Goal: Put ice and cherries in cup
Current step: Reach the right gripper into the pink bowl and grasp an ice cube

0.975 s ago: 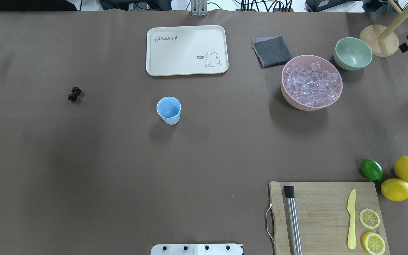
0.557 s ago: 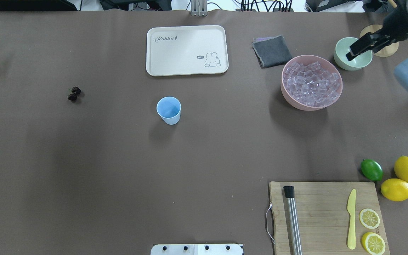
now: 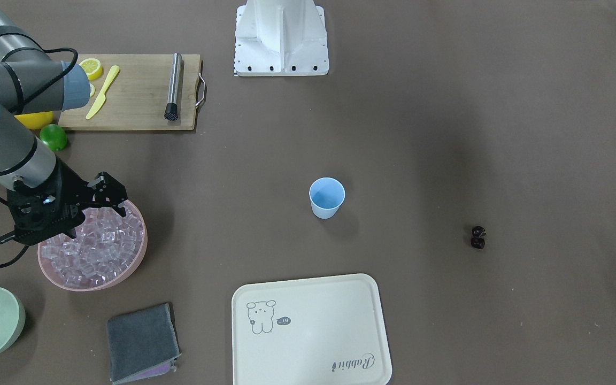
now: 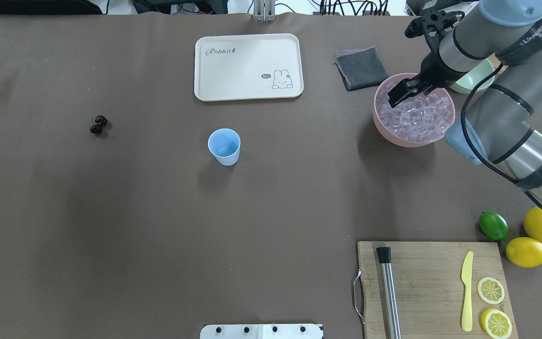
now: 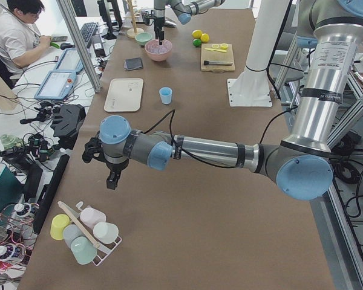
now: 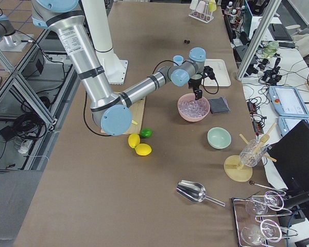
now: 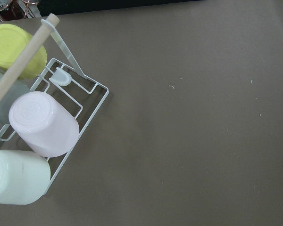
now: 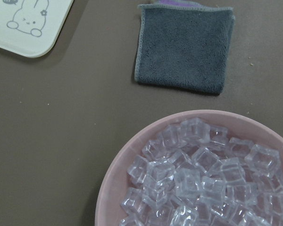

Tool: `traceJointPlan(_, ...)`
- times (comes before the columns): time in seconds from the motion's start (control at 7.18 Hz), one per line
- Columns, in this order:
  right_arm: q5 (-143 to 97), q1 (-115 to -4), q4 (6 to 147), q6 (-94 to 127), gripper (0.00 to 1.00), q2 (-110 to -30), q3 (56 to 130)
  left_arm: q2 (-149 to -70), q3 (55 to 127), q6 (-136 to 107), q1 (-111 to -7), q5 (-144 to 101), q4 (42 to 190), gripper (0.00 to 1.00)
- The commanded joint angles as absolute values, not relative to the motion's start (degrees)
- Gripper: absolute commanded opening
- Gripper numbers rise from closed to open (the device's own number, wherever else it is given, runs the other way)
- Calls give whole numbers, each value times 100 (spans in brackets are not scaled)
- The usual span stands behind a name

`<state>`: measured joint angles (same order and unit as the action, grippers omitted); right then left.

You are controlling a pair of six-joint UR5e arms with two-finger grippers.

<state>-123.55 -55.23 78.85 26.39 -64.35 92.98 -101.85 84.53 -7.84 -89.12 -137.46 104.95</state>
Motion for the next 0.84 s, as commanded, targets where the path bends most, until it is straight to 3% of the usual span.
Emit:
traceJointPlan(0.0, -12085, -5431, 7884, 2400, 94, -6434, 9106, -10204, 8420, -791, -8912, -13746, 10503, 98)
traceJointPlan(0.7, -12085, -5406, 7260, 2390, 91, -6600, 8649, -10178, 8446, -782, -8912, -13755, 10512, 98)
